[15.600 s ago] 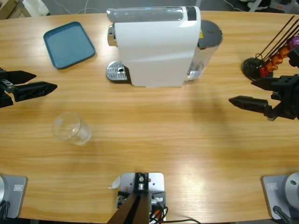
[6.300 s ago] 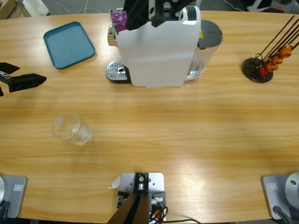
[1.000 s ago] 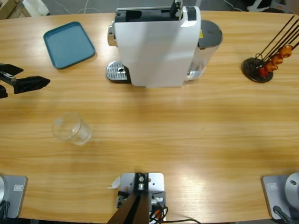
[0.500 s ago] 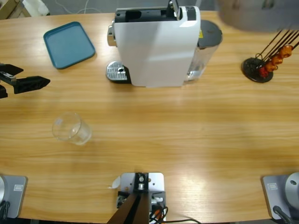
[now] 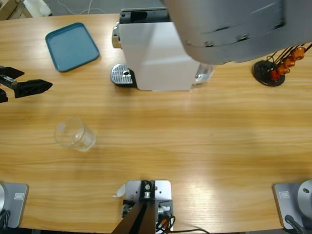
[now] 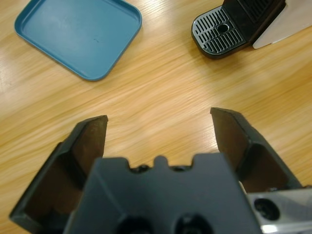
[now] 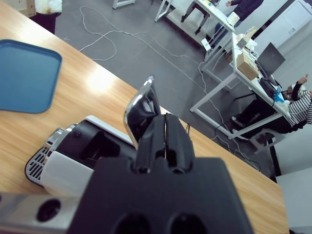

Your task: Pour coffee

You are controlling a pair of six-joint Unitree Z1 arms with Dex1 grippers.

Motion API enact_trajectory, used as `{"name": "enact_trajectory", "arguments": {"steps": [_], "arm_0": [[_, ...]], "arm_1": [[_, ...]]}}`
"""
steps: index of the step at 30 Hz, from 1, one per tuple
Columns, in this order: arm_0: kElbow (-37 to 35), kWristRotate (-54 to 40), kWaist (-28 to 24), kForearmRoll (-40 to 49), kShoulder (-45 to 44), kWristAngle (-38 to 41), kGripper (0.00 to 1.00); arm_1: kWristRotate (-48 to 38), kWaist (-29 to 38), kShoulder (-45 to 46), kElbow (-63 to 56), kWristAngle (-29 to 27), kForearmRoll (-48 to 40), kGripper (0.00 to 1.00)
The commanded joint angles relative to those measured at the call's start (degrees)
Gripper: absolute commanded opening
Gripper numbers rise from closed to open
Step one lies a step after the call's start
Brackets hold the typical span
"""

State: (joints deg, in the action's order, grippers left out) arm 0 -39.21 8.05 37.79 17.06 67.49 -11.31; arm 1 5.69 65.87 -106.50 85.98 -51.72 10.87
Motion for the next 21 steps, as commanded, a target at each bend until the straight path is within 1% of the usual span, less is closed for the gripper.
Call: {"name": "enact_trajectory", "arguments": {"steps": [1,13,21], "arm_0": [[1.7,-0.6,0.4,-0.5,1.7,0.8,0.908],[1.7,-0.6,0.4,-0.4,1.7,0.9,0.908],[1.7,-0.6,0.4,-0.4,1.6,1.4,0.908]], "arm_1": [[-0.6,2.4,-7.9,-0.9,3.1,0.5,0.000],[-0.8,1.9,-10.8,-0.8,4.9,-0.6,0.000],[-0.8,0.4,-11.6,-0.9,5.3,-1.0,0.000]]}}
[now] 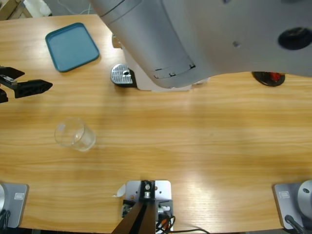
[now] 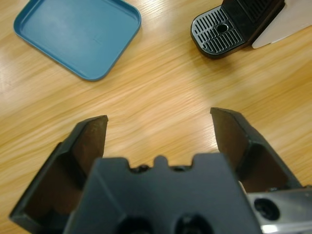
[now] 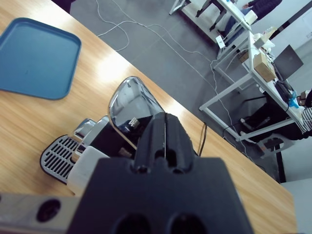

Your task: Pour coffee

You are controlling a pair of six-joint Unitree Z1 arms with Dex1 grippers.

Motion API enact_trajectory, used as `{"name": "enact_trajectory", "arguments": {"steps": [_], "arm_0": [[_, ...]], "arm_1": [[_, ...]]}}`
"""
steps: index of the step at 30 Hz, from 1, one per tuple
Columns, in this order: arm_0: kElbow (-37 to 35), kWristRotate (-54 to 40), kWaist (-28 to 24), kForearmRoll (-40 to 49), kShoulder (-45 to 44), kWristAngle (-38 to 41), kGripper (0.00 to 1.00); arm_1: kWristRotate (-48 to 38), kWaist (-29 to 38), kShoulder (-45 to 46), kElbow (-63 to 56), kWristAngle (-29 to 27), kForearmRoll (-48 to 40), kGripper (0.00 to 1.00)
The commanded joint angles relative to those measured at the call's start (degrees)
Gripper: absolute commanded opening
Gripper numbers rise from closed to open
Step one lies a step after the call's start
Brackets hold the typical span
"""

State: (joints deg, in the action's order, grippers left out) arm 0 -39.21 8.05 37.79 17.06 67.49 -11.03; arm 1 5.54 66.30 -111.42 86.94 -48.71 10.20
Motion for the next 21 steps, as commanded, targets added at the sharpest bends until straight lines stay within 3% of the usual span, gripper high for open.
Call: {"name": "enact_trajectory", "arguments": {"steps": [1,21], "arm_0": [[1.7,-0.6,0.4,-0.4,1.6,1.2,0.908],[1.7,-0.6,0.4,-0.4,1.6,1.3,0.908]], "arm_1": [[-0.6,-0.3,-6.7,-1.9,2.3,-0.4,0.000],[-4.5,-0.6,-10.4,-3.8,3.2,-1.6,0.000]]}}
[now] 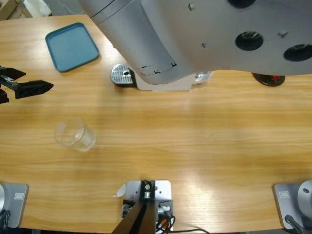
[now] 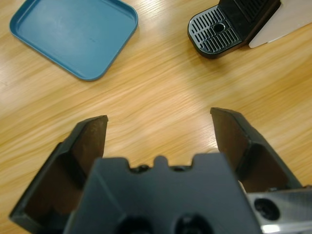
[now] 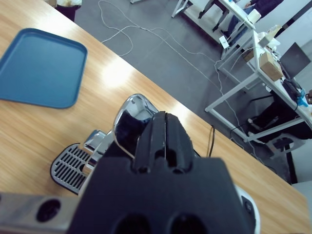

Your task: Pour coffee

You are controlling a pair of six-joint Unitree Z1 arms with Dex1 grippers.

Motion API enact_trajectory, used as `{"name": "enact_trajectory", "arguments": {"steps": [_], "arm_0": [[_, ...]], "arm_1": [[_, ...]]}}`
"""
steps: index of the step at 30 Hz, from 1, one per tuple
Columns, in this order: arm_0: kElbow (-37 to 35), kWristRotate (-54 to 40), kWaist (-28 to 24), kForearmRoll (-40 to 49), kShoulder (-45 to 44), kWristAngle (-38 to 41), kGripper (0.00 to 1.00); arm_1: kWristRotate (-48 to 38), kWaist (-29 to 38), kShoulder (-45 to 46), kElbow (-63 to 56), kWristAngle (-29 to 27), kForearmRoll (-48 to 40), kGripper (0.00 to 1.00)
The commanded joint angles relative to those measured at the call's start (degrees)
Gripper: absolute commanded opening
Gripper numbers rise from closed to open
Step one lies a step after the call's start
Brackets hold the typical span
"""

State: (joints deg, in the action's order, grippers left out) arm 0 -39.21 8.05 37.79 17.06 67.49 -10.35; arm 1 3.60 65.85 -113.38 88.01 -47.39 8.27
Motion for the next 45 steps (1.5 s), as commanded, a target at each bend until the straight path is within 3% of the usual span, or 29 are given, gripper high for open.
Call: {"name": "enact_trajectory", "arguments": {"steps": [1,45], "arm_0": [[1.7,-0.6,0.5,-0.4,1.6,0.6,0.908],[1.5,-0.6,0.7,0.2,2.3,0.7,0.908]], "arm_1": [[-2.7,-0.1,-8.5,-5.0,1.9,0.2,0.000],[-10.2,0.4,-13.3,-13.6,5.6,-5.5,0.000]]}}
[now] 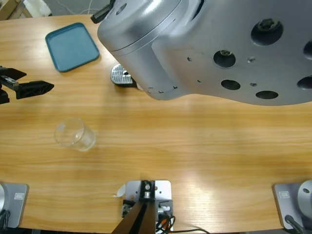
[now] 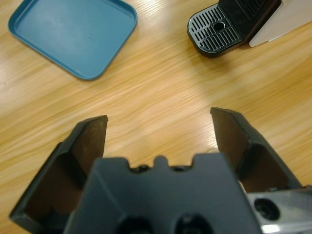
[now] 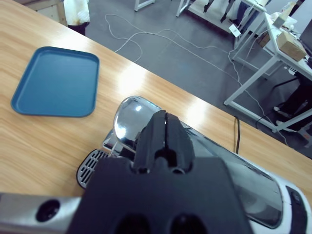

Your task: Pour coffee

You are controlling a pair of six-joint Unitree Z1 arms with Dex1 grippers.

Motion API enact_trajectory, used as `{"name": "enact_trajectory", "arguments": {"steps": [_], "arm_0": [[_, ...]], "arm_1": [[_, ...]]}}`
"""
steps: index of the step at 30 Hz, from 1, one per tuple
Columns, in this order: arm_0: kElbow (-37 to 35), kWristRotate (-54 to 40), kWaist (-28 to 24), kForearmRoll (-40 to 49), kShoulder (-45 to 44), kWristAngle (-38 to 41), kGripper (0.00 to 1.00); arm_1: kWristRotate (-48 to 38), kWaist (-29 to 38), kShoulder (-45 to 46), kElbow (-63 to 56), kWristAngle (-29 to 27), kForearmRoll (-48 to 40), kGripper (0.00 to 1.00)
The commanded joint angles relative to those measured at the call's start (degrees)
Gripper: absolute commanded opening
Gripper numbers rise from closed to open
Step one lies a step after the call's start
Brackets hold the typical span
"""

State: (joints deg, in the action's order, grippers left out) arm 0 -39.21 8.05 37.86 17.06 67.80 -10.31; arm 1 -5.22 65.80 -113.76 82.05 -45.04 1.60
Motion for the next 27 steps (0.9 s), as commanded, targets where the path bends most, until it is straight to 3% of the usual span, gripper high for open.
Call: {"name": "enact_trajectory", "arguments": {"steps": [1,10,15,19,20,21,25,26,27], "arm_0": [[1.5,-0.6,0.6,0.2,2.0,0.6,0.908],[1.5,-0.6,0.6,0.3,2.1,0.6,0.908],[1.5,-0.6,0.6,0.3,2.1,0.6,0.908],[1.5,-0.6,0.6,0.3,2.0,0.6,0.913],[1.5,-0.6,0.6,0.3,1.8,0.6,0.915],[1.5,-0.6,0.6,0.3,1.7,0.6,0.918],[1.5,-0.6,0.6,0.3,1.4,0.6,0.936],[1.5,-0.6,0.6,0.3,1.3,0.6,0.966],[1.5,-0.6,0.6,0.2,1.2,0.6,0.989]], "arm_1": [[-1.4,0.5,-12.9,-7.7,3.4,1.1,0.000],[-1.5,0.5,-11.9,-8.3,2.2,0.5,0.000],[0.2,0.3,-5.3,-9.1,1.3,-3.2,0.000],[4.9,-1.2,3.2,-8.4,9.0,-4.9,0.000],[5.8,-1.8,5.5,-7.7,10.7,-3.8,0.047],[6.2,-2.7,8.1,-6.1,12.5,-0.5,0.251],[6.8,-5.9,16.4,-2.3,15.1,10.0,0.894],[7.0,-6.7,18.3,-1.9,15.7,12.2,0.977],[7.2,-7.4,20.4,-1.9,15.8,14.0,0.999]]}}
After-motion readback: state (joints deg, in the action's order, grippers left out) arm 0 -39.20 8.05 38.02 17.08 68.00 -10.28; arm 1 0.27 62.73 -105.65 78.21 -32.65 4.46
